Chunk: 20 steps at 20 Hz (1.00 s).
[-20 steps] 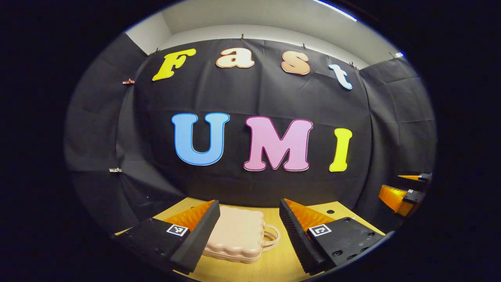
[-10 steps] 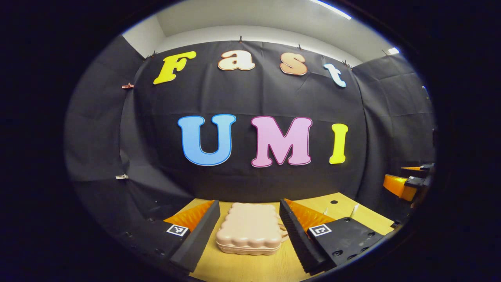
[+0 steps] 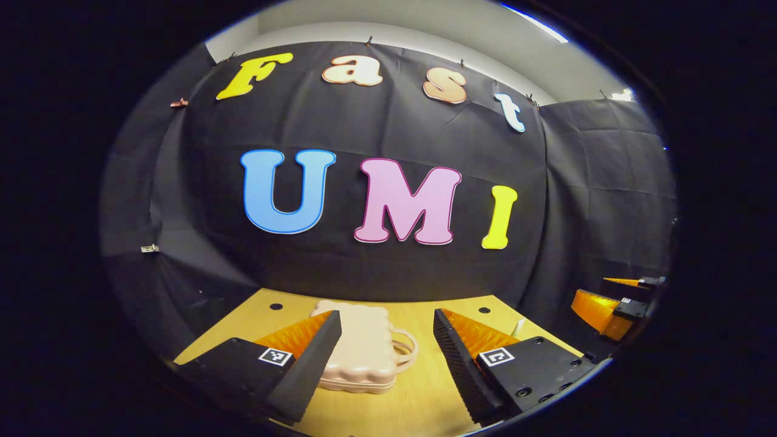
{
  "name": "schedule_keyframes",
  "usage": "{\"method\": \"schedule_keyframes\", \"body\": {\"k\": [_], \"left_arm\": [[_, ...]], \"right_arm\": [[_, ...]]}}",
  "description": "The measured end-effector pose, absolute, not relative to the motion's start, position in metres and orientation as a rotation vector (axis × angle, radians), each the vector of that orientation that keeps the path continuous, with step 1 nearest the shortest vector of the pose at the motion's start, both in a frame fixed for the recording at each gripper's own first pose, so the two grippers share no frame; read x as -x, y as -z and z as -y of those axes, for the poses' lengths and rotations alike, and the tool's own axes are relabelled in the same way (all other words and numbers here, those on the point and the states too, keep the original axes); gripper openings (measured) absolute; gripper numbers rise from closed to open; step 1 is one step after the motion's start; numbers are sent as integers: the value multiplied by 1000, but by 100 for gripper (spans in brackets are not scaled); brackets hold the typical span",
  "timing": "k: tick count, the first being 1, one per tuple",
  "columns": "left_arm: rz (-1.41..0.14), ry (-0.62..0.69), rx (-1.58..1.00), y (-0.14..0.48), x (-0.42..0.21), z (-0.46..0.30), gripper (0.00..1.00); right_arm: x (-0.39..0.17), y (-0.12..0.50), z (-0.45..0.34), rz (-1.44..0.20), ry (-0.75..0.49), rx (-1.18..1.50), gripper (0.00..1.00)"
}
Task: First open the suitcase, pack the skin care products into it, and then close the suitcase.
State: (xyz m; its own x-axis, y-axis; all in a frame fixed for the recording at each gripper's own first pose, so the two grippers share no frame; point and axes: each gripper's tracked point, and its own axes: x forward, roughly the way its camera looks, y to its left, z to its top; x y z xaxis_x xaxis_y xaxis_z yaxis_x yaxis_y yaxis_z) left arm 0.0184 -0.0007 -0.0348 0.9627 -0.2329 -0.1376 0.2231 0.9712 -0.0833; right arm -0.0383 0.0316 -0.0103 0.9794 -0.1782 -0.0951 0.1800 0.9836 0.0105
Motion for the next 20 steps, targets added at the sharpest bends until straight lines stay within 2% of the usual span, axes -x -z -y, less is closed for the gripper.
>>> {"method": "schedule_keyframes", "body": {"k": [6, 11, 14, 15, 20], "left_arm": [[-282, 280, 10, 106, -116, 75, 96], [-473, 259, -65, 200, -175, 113, 96], [-557, 215, -131, 249, -195, 115, 93], [-580, 211, -142, 260, -199, 116, 88], [-689, 180, -125, 305, -210, 121, 79]], "right_arm": [[-6, 33, 9, -108, 158, 4, 96], [-32, 89, 34, -224, 136, -12, 97], [-30, 116, 47, -295, 166, -88, 97], [-29, 122, 50, -305, 180, -112, 97], [-34, 154, 62, -378, 184, -97, 97]]}}
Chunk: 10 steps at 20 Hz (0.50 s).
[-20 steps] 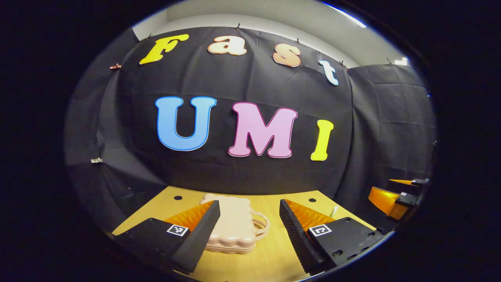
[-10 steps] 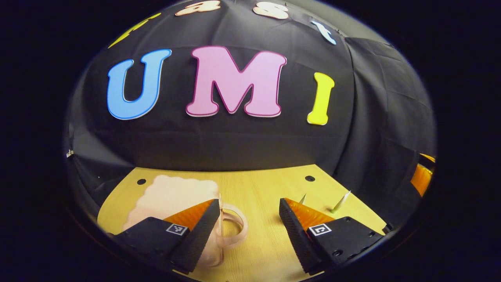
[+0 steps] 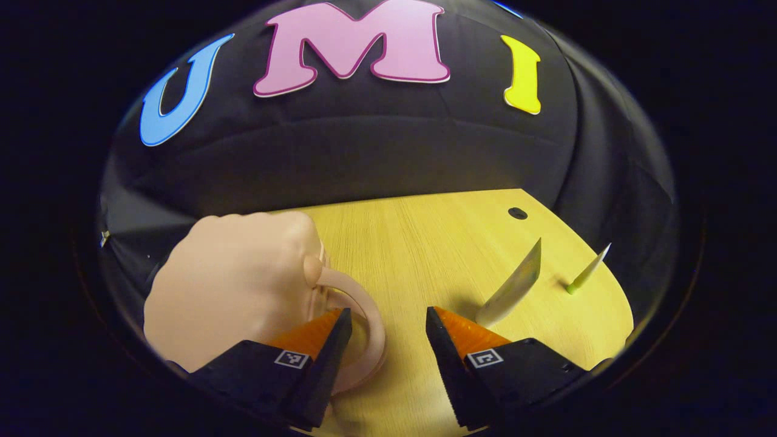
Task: First open the suitcase, pack the skin care products into it, and then close the suitcase.
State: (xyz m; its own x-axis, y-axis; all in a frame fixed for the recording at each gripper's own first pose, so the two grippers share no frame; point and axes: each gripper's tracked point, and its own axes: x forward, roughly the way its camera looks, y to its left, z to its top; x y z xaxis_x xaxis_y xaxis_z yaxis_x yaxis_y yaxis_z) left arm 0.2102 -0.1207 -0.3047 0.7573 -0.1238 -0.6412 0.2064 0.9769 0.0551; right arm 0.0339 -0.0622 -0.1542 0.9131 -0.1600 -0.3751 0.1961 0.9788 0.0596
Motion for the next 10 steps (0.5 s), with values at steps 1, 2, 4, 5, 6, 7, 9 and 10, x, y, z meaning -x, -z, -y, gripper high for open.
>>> {"method": "schedule_keyframes", "body": {"k": [1, 2, 4, 5, 6, 7, 9, 10], "left_arm": [[-699, 160, -134, 312, -215, 116, 74], [-710, 138, -143, 319, -219, 112, 71], [-747, 108, -156, 335, -222, 105, 48], [-771, 103, -159, 338, -220, 102, 37], [-780, 101, -157, 339, -218, 104, 27], [-770, 116, -158, 337, -221, 106, 24], [-743, 165, -191, 320, -221, 110, 18], [-737, 176, -215, 309, -220, 109, 16]], "right_arm": [[-34, 159, 67, -397, 195, -103, 96], [-34, 163, 70, -412, 207, -110, 97], [-36, 162, 68, -411, 206, -124, 97], [-38, 162, 66, -409, 200, -118, 97], [-39, 163, 65, -409, 193, -108, 97], [-39, 164, 63, -410, 185, -102, 97], [-41, 164, 60, -411, 174, -100, 97], [-43, 163, 58, -411, 169, -103, 97]]}}
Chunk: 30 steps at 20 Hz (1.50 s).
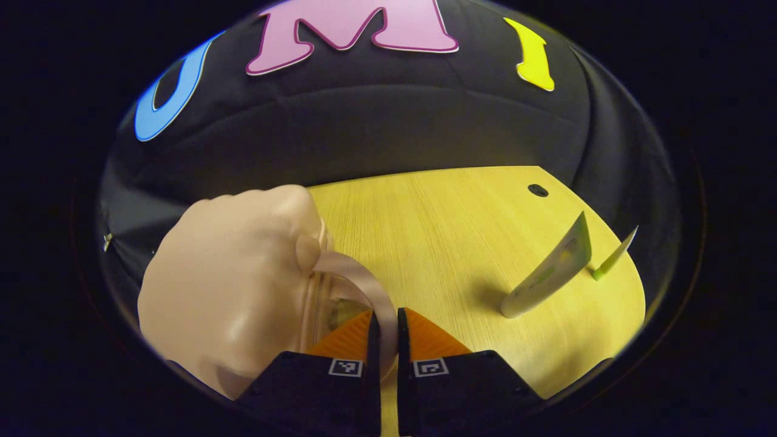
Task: First open the suitcase, pack the skin care products into it, and then close the suitcase.
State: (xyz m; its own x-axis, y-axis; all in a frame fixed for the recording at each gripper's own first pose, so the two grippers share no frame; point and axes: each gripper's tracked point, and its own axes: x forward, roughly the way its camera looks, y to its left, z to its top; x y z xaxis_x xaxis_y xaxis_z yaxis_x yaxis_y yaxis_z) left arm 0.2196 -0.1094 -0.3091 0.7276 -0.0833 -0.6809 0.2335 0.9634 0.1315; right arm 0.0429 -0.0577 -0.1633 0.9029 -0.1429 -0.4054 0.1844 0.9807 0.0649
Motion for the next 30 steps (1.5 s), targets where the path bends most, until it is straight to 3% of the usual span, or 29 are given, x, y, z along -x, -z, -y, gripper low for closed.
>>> {"method": "schedule_keyframes", "body": {"k": [4, 7, 10, 15, 20, 22, 26, 30], "left_arm": [[-704, 192, -104, 236, -220, 105, 12], [-623, 162, -58, 158, -229, 55, 12], [-533, 82, -6, 85, -247, -28, 12], [-424, -89, -37, 34, -267, -189, 10], [-420, -166, -29, 73, -282, -298, 13], [-425, -198, -17, 94, -289, -335, 10], [-536, -269, -73, 175, -292, -409, 10], [-623, -332, 64, 250, -295, -433, 10]], "right_arm": [[-50, 163, 44, -411, 146, -109, 97], [-57, 156, 35, -392, 138, -110, 97], [-64, 162, 19, -410, 115, -118, 97], [-73, 162, 6, -409, 82, -58, 97], [-84, 165, 15, -407, 116, -7, 97], [-89, 169, 27, -407, 152, 0, 97], [-86, 195, 42, -452, 191, 0, 97], [-81, 206, 57, -466, 223, 29, 97]]}}
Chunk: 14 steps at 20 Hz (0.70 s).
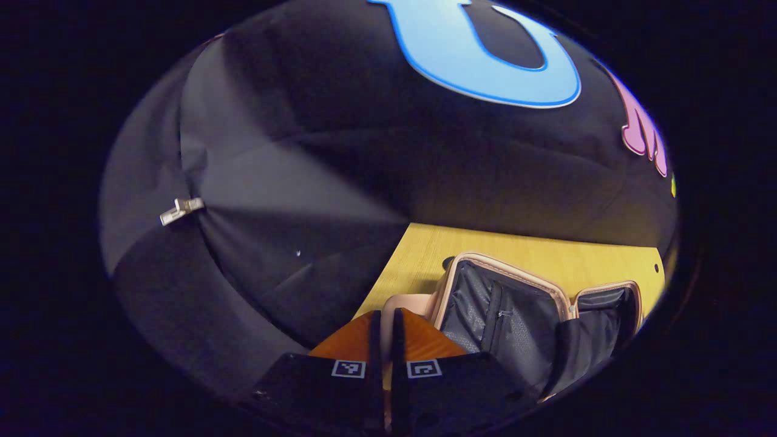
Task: First open the suitcase, pack the skin care products into it, and then close the suitcase.
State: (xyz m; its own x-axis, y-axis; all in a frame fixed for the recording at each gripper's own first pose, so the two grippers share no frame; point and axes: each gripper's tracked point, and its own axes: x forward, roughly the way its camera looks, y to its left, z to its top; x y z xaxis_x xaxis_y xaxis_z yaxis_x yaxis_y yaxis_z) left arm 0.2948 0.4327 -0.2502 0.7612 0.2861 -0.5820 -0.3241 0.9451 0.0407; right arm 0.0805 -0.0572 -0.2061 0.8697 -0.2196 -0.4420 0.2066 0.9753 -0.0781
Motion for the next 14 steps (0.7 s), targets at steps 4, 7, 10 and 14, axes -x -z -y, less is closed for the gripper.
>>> {"method": "schedule_keyframes", "body": {"k": [4, 7, 10, 14], "left_arm": [[-691, -456, 44, 262, -282, -451, 23], [-562, -413, -90, 203, -287, -431, 31], [-399, -308, -78, 129, -281, -357, 95], [-251, -83, 88, 59, -253, -220, 98]], "right_arm": [[-80, 206, 68, -444, 253, 13, 96], [-77, 197, 70, -420, 263, -6, 97], [-71, 186, 72, -394, 279, -15, 97], [-65, 173, 72, -378, 295, -57, 96]]}}
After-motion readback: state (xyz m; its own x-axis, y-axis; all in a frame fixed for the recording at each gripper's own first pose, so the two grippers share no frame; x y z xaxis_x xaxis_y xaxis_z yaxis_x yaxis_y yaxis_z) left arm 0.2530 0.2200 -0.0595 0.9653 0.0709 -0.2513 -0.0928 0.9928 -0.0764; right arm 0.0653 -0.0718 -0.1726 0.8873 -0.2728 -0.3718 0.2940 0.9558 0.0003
